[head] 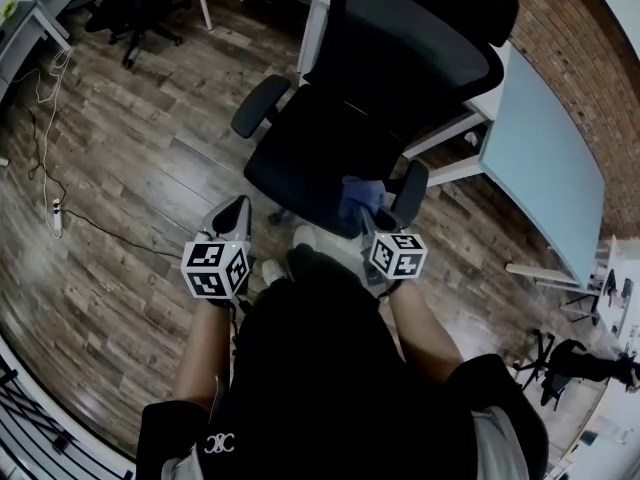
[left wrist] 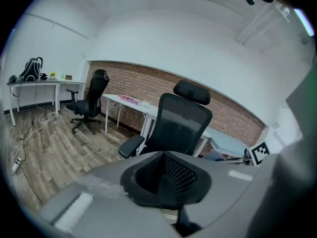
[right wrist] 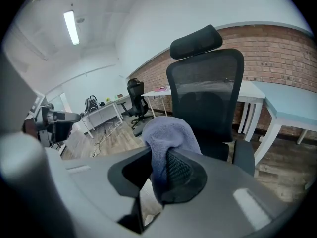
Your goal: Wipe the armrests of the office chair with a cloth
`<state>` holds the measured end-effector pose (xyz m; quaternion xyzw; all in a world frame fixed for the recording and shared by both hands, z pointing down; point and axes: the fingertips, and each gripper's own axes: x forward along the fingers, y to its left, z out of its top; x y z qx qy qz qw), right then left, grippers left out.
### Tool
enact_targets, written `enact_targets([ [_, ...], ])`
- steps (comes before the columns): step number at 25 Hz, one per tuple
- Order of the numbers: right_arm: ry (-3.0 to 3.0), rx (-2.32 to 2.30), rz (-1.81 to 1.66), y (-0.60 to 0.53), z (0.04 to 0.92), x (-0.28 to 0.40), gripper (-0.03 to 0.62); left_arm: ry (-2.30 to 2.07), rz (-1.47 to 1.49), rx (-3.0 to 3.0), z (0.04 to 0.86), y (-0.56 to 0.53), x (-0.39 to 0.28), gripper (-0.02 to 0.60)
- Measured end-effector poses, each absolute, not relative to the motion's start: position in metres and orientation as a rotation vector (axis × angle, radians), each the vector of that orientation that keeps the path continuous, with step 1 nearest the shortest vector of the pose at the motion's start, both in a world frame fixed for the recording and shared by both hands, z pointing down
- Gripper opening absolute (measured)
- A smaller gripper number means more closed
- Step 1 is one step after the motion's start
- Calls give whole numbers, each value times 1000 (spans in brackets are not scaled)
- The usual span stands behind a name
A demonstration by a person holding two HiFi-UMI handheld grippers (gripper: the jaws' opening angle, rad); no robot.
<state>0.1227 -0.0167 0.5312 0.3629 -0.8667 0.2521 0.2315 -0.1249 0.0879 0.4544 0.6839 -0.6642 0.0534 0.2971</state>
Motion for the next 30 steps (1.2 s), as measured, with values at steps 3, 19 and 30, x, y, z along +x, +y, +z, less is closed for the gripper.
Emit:
enact_targets([
  [3,-2368,1020,700,-21,542,119,61,-1738,176,1840,461,82,-120,5],
  [19,-2348,1218,766,-112,541,117,61,-1544,280,2033,427,-94,-99,5],
  [30,-2208,1412,806,-131,555,107,61,-1284,404,2216,442,-153,-84,5],
])
